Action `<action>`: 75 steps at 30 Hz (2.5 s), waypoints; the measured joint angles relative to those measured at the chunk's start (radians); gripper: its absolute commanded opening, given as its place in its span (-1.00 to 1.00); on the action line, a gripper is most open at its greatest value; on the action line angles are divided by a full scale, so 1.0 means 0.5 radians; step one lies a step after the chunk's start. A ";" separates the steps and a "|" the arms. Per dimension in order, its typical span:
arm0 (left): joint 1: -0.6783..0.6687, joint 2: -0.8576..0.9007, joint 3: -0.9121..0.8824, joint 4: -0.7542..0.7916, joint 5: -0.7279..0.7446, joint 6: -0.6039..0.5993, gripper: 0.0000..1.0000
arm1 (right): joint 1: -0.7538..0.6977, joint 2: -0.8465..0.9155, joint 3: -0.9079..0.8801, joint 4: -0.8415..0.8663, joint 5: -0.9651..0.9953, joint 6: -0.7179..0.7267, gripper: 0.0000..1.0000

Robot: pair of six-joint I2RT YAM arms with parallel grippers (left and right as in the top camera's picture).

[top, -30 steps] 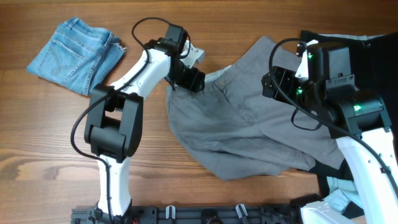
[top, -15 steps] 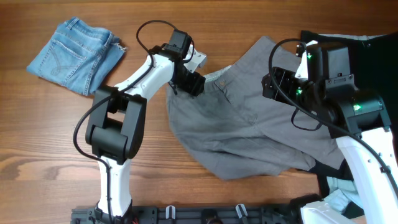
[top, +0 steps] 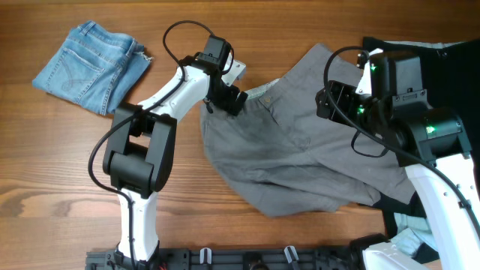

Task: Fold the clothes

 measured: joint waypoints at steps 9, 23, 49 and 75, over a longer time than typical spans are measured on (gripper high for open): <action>0.023 0.011 0.005 -0.134 0.128 -0.003 -0.92 | 0.000 0.000 0.000 0.001 0.000 0.000 0.61; 0.195 0.021 0.042 -0.497 0.117 -0.378 -0.92 | 0.000 0.000 0.000 -0.001 0.000 0.000 0.61; 0.855 -0.474 0.023 -0.125 0.906 -0.229 0.74 | 0.000 0.000 0.000 0.004 0.001 0.000 0.64; 0.455 0.121 0.021 0.679 0.271 -0.343 0.52 | 0.000 0.000 0.000 0.006 0.024 0.000 0.66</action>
